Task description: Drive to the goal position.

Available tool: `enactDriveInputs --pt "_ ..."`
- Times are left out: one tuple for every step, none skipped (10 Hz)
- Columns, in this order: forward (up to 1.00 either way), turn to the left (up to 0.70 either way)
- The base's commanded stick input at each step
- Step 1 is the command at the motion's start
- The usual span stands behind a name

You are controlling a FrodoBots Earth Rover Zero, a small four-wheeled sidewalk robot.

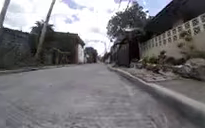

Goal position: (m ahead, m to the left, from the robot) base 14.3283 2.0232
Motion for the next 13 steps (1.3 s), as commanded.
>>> enactDriveInputs --pt "1.00 0.00" --pt "1.00 -0.04" --pt "1.00 -0.25" --pt "1.00 -0.38" --pt "1.00 -0.32" --pt "1.00 -0.12" --pt "1.00 0.00" --pt "1.00 0.00" --pt "1.00 0.00" --pt "1.00 0.00" --pt "1.00 0.00" --pt "1.00 0.00" --pt "1.00 0.00"
